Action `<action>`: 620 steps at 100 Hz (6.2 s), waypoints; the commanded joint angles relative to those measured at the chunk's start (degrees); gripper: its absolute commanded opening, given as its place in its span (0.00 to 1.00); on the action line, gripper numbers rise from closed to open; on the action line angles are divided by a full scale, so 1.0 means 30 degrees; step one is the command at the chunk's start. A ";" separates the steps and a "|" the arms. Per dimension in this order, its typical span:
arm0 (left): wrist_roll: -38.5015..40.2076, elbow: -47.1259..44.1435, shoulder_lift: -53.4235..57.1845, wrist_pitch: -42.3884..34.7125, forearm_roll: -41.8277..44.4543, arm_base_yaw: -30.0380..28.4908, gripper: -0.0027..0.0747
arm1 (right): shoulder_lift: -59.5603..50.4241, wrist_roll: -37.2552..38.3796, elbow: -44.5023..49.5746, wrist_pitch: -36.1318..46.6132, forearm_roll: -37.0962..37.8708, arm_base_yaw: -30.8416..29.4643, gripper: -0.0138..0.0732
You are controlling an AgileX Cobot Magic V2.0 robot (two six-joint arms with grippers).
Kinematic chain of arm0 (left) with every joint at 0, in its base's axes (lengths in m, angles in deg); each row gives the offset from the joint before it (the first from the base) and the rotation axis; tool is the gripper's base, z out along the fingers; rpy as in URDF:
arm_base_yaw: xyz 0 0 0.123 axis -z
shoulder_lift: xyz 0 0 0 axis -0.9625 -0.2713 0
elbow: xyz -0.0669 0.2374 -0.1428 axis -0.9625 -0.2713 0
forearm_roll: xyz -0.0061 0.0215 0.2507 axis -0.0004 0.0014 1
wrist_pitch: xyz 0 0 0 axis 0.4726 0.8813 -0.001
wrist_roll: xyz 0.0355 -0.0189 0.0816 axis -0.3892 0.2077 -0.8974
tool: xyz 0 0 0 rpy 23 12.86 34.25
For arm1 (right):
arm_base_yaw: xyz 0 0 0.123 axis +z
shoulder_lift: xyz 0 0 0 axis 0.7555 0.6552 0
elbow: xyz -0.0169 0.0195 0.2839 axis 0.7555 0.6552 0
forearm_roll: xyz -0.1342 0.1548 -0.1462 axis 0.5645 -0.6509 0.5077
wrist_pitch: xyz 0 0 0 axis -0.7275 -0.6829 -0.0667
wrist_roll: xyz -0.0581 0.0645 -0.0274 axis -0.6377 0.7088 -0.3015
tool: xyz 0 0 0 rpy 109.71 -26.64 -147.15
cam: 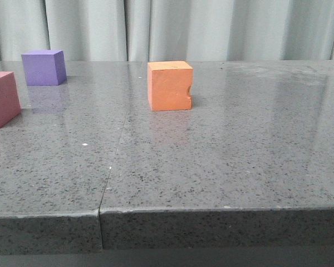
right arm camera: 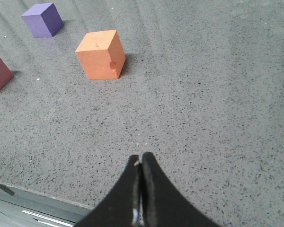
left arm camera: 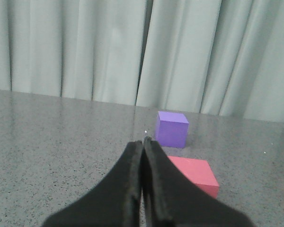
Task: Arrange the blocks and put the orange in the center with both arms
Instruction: 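Raise the right gripper away from the orange cube, then reach the left gripper down and grasp the orange cube, then lift the orange cube and carry it toward the purple cube, then lower the orange cube between the pink and purple cubes, open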
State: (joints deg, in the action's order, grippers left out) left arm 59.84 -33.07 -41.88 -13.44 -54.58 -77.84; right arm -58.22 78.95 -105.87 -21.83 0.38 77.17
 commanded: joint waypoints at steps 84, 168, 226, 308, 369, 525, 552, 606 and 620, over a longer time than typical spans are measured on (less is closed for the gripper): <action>0.0000 1.3171 -1.6663 0.6167 -0.0415 -0.0026 0.51 | -0.0464 -0.0182 -0.0051 0.1418 0.0330 -0.0044 0.08; -0.6894 2.2005 -2.4683 0.8724 -0.1371 0.5183 0.93 | -0.0464 -0.0182 -0.0051 0.1418 0.0330 -0.0044 0.08; -2.1172 2.8269 -3.1236 1.5874 -1.1279 0.5983 0.93 | -0.0464 -0.0182 -0.0051 0.1418 0.0330 -0.0044 0.08; -2.1316 3.0166 -3.5964 1.4002 -1.0990 0.9261 0.93 | -0.0464 -0.0182 -0.0051 0.1418 0.0330 -0.0044 0.08; -2.1341 3.0166 -3.6832 1.4059 -1.0430 0.9261 0.93 | -0.0464 -0.0182 -0.0051 0.1418 0.0330 -0.0044 0.08; -0.8227 3.1284 -3.3551 1.3038 -0.1208 0.7923 0.33 | -0.0464 -0.0182 -0.0051 0.1418 0.0330 -0.0044 0.08; -0.0101 3.1077 -3.3172 1.4925 0.3822 0.6164 0.33 | -0.0464 -0.0182 -0.0051 0.1418 0.0330 -0.0044 0.08; 0.7629 2.8717 -3.3127 1.3708 0.8995 0.5808 0.33 | -0.0464 -0.0182 -0.0051 0.1418 0.0330 -0.0044 0.08; 0.8158 2.8094 -3.3127 1.2880 0.9022 0.5808 0.33 | -0.0464 -0.0182 -0.0051 0.1418 0.0330 -0.0044 0.08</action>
State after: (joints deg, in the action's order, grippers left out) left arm 82.63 50.72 -144.82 29.28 -28.73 -60.37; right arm -60.09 78.84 -104.58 -21.94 0.48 77.17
